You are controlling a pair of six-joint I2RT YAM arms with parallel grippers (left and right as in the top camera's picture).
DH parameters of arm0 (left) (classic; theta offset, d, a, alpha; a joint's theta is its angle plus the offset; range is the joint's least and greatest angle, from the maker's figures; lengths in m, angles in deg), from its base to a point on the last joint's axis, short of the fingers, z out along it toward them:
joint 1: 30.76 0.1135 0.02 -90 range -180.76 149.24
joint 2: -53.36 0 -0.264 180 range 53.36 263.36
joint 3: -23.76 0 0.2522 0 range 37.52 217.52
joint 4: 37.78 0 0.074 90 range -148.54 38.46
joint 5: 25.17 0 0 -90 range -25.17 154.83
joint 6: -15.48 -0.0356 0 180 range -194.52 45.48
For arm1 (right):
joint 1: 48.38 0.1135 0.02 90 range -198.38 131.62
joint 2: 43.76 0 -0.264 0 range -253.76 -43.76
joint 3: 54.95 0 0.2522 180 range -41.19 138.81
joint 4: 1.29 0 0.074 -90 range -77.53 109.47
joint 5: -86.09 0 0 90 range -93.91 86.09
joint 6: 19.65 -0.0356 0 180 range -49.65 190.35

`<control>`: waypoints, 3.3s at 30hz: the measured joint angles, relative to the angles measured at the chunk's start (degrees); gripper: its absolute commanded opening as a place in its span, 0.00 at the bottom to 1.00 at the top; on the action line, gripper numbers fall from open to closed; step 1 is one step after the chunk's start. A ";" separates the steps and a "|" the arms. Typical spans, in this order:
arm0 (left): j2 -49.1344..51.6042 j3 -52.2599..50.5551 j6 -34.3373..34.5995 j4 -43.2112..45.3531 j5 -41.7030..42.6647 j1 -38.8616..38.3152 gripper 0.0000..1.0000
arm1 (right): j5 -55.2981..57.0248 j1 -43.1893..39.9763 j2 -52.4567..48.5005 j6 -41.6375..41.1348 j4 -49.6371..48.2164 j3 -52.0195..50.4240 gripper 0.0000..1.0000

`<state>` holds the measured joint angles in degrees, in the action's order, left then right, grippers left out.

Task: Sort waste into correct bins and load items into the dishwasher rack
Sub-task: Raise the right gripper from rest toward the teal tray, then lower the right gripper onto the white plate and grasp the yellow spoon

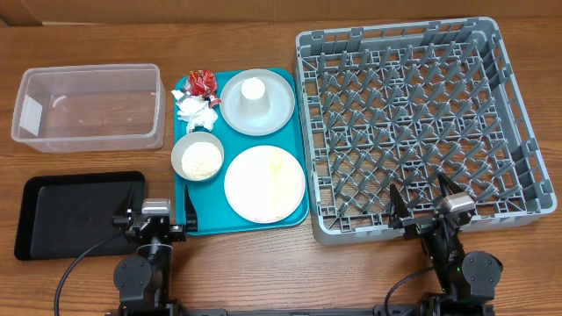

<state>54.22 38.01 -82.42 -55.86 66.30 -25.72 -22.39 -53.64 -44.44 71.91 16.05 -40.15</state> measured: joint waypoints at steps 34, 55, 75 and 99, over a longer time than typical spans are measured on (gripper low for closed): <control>0.00 0.00 0.02 0.00 0.00 0.00 1.00 | -0.68 0.00 0.00 -0.02 -1.95 0.00 1.00; 4.15 24.35 12.46 -16.59 8.96 0.00 1.00 | -10.91 0.02 -7.78 -14.10 15.45 23.23 1.00; 28.94 55.19 12.35 -43.28 -15.87 0.00 1.00 | -11.65 9.70 -61.72 -13.44 49.88 72.04 1.00; 31.26 55.30 25.83 -58.10 -25.49 0.00 1.00 | 15.74 49.62 -104.15 -38.03 33.51 72.04 0.62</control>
<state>85.47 93.31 -56.59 -113.95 40.82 -25.72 -6.66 -4.02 -148.59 33.88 49.55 31.89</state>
